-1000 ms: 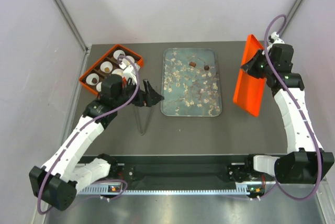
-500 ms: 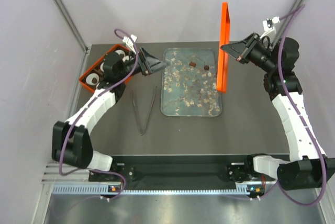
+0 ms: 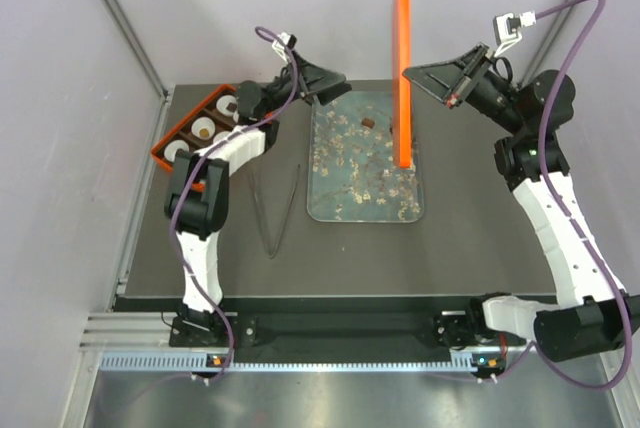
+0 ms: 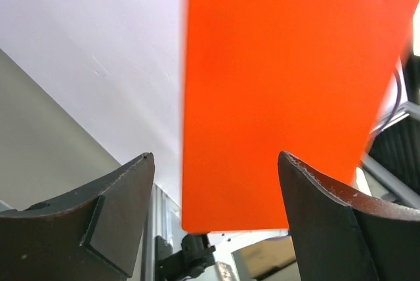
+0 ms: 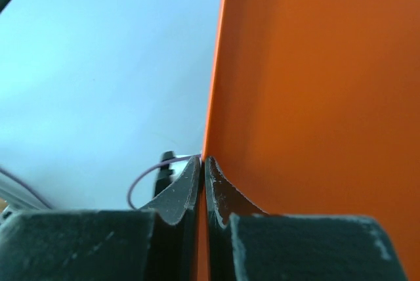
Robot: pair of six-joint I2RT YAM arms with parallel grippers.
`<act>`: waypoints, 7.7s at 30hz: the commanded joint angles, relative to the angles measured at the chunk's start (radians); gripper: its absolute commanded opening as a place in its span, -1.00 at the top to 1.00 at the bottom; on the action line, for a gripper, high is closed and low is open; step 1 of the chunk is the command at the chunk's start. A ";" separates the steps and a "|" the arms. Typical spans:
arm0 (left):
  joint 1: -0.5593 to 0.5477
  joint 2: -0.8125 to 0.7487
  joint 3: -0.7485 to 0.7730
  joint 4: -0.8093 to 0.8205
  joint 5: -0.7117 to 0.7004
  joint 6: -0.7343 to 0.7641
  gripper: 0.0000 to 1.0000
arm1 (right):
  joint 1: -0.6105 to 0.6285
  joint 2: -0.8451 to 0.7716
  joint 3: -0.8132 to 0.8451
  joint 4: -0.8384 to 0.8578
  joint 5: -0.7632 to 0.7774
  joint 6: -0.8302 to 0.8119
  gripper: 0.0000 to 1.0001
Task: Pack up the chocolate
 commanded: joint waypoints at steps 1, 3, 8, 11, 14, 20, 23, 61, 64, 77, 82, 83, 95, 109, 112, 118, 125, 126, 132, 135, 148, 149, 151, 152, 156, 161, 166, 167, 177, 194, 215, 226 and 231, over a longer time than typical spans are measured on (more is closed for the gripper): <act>-0.042 0.079 0.143 0.483 -0.026 -0.132 -0.62 | 0.029 0.005 0.080 0.149 -0.008 0.045 1.00; -0.068 0.100 0.185 0.483 -0.040 -0.132 -0.67 | 0.046 0.011 0.083 0.164 -0.006 0.057 1.00; -0.100 0.160 0.263 0.483 -0.095 -0.154 -0.72 | 0.075 0.020 0.088 0.194 0.004 0.079 1.00; -0.111 0.173 0.271 0.483 -0.117 -0.155 -0.76 | 0.086 0.026 0.089 0.192 0.010 0.074 1.00; -0.128 0.179 0.292 0.483 -0.120 -0.154 -0.80 | 0.100 0.028 0.088 0.201 0.017 0.077 1.00; -0.140 0.208 0.331 0.485 -0.128 -0.158 -0.82 | 0.117 0.030 0.092 0.226 0.023 0.097 1.00; -0.140 0.216 0.335 0.483 -0.129 -0.157 -0.82 | 0.125 0.025 0.098 0.224 0.026 0.094 1.00; -0.167 0.283 0.406 0.483 -0.178 -0.191 -0.83 | 0.125 0.005 0.040 0.229 0.040 0.065 1.00; -0.167 0.283 0.413 0.483 -0.180 -0.197 -0.83 | 0.125 0.013 0.037 0.238 0.038 0.068 1.00; -0.177 0.283 0.476 0.486 -0.200 -0.260 -0.76 | 0.060 0.023 -0.030 0.309 0.020 0.120 1.00; -0.177 0.283 0.475 0.486 -0.212 -0.280 -0.70 | -0.050 0.010 -0.134 0.374 0.004 0.198 1.00; -0.177 0.286 0.475 0.485 -0.216 -0.283 -0.68 | -0.067 0.008 -0.151 0.394 -0.002 0.215 1.00; -0.177 0.303 0.440 0.483 -0.215 -0.310 -0.29 | -0.156 0.022 -0.205 0.114 -0.023 0.036 1.00; -0.177 0.315 0.380 0.483 -0.212 -0.319 0.11 | -0.262 0.074 -0.296 0.006 -0.031 -0.090 1.00; -0.177 0.320 0.378 0.483 -0.209 -0.322 0.11 | -0.268 0.092 -0.297 -0.018 -0.036 -0.118 0.90; -0.177 0.317 0.335 0.483 -0.206 -0.326 0.13 | -0.268 0.100 -0.287 -0.095 -0.003 -0.214 0.70; -0.178 0.323 0.312 0.483 -0.201 -0.344 0.21 | -0.267 0.105 -0.299 -0.152 0.044 -0.314 0.56; -0.178 0.322 0.302 0.483 -0.203 -0.344 0.22 | -0.262 0.111 -0.302 -0.141 0.041 -0.317 0.56; -0.187 0.323 0.246 0.483 -0.201 -0.344 0.22 | -0.245 0.157 -0.317 -0.107 0.043 -0.328 0.54; -0.192 0.326 0.222 0.483 -0.195 -0.342 0.22 | -0.245 0.192 -0.329 -0.072 0.034 -0.317 0.55; -0.194 0.337 0.105 0.483 -0.132 -0.296 0.19 | -0.247 0.266 -0.385 0.051 -0.016 -0.279 0.52; -0.192 0.341 0.107 0.483 -0.129 -0.298 0.18 | -0.247 0.269 -0.385 0.045 -0.019 -0.285 0.51; -0.187 0.349 0.116 0.483 -0.128 -0.301 0.18 | -0.247 0.267 -0.374 0.030 -0.019 -0.312 0.43; -0.186 0.355 0.122 0.483 -0.126 -0.303 0.19 | -0.248 0.267 -0.368 0.019 -0.017 -0.328 0.39; -0.174 0.372 0.134 0.483 -0.117 -0.306 0.18 | -0.248 0.255 -0.328 -0.101 0.032 -0.400 0.21; -0.161 0.378 0.154 0.485 -0.088 -0.298 0.14 | -0.251 0.255 -0.311 -0.130 0.047 -0.418 0.13; -0.146 0.383 0.180 0.482 -0.066 -0.296 0.13 | -0.274 0.238 -0.314 -0.127 0.018 -0.457 -0.03; -0.144 0.386 0.185 0.482 -0.063 -0.301 0.13 | -0.279 0.235 -0.313 -0.122 0.006 -0.467 -0.07; -0.141 0.421 0.232 0.482 -0.063 -0.323 0.12 | -0.349 0.333 -0.334 0.181 -0.252 -0.440 -0.67; -0.149 0.421 0.231 0.483 -0.059 -0.326 0.13 | -0.231 0.507 -0.345 0.151 -0.437 -0.662 -0.54; 0.027 0.213 0.239 0.123 -0.077 -0.223 -0.14 | -0.211 0.504 -0.368 1.364 -0.442 0.475 1.00; 0.213 -0.166 -0.108 -0.549 -0.037 0.265 -0.26 | -0.109 0.404 -0.348 1.338 -0.332 0.534 1.00; 0.233 -0.307 -0.088 -1.018 -0.133 0.599 -0.37 | -0.032 0.427 -0.279 1.176 -0.234 0.485 1.00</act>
